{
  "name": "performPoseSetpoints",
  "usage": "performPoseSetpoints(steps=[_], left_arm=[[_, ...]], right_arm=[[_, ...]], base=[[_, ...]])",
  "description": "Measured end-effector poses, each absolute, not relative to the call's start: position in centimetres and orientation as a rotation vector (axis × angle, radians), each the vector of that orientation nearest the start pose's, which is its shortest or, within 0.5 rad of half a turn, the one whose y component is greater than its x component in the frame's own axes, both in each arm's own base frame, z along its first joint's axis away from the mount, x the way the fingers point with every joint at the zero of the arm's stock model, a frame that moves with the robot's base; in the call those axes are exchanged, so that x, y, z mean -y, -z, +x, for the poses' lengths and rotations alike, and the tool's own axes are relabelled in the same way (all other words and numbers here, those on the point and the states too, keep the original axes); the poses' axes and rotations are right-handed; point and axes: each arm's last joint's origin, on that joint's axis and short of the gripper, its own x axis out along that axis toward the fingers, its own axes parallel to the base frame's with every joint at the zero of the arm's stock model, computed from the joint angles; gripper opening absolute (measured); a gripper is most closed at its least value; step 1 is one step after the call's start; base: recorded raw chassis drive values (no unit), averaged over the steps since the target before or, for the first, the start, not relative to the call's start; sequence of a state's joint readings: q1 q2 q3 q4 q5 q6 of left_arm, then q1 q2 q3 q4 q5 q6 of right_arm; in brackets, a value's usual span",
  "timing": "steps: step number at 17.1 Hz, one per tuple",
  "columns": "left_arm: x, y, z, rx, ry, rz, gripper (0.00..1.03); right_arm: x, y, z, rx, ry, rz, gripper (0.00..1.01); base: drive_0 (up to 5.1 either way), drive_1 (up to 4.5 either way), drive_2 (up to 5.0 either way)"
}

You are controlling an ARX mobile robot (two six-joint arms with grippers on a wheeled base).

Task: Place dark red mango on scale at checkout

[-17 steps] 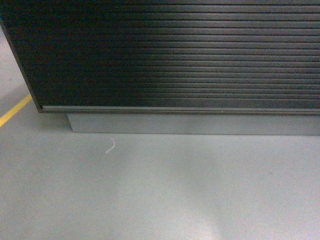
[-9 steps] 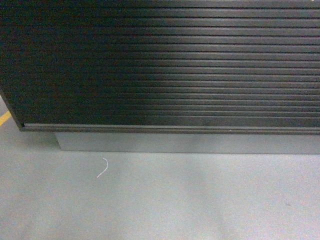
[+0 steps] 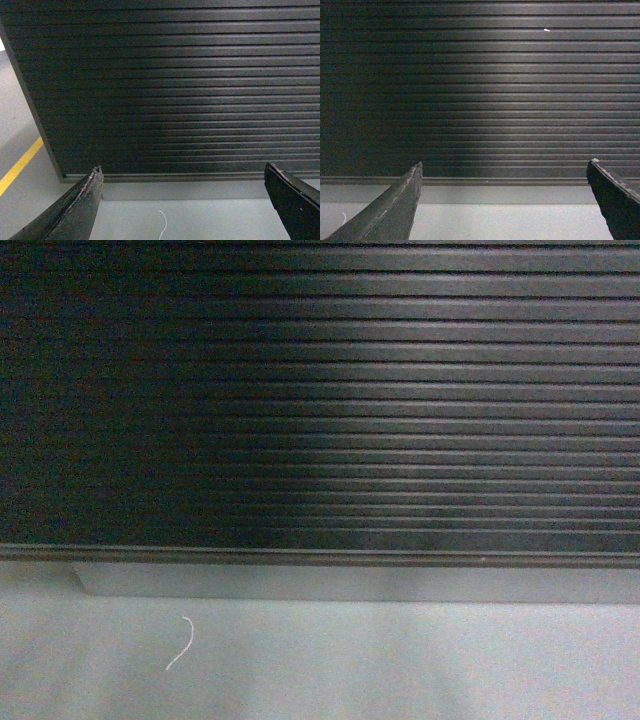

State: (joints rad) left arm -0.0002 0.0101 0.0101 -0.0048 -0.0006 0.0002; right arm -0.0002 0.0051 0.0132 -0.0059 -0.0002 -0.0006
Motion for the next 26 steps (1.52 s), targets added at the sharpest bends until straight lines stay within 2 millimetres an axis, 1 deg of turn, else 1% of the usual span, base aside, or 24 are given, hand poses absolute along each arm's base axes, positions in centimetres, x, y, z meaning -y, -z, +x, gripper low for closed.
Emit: performPoseSetpoints(steps=[6,26], left_arm=[[0.00,-16.58,9.77,-0.004,0.000,0.000,0.98],[0.00,-16.58,9.77,-0.004,0.000,0.000,0.98]], right_arm=[[0.00,-16.72,9.72,0.004,0.000,-0.001,0.98],[0.00,-16.72,9.72,0.004,0.000,-0.001,0.98]], base=[[-0.1,4.24,-4.4],[0.0,2.20,-2.3]])
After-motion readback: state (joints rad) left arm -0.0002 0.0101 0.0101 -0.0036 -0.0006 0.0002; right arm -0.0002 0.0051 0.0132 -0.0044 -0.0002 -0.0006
